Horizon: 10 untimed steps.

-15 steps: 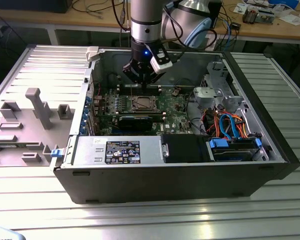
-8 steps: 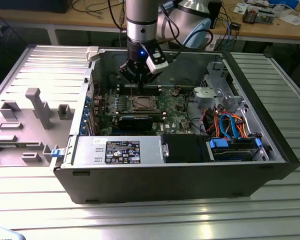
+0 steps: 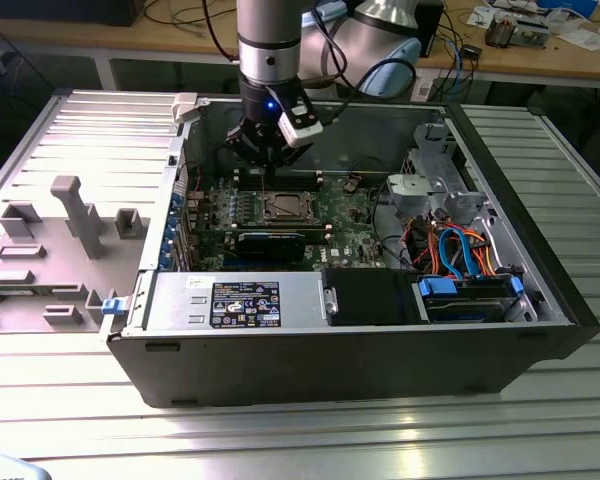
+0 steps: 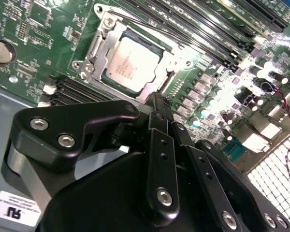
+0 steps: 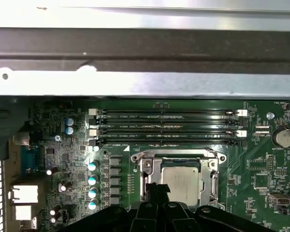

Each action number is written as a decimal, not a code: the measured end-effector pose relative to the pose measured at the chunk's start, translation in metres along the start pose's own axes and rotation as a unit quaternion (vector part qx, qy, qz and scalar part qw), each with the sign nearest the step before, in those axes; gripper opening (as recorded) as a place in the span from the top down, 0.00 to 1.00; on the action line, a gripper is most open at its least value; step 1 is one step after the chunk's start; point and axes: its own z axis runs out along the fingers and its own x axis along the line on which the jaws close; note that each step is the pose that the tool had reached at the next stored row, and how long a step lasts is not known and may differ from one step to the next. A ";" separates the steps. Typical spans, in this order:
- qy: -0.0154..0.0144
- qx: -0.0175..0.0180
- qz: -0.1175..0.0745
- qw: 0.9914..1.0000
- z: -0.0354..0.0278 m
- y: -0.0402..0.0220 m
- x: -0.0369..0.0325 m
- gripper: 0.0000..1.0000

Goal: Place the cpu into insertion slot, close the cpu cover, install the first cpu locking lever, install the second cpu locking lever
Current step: 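Install the first cpu locking lever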

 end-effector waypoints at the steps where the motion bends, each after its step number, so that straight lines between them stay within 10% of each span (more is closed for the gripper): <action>1: 0.000 0.000 0.000 1.000 0.0000 -0.0001 0.0014 0.89; 10: 0.000 -0.001 0.000 1.000 -0.0004 -0.0001 0.0160 0.89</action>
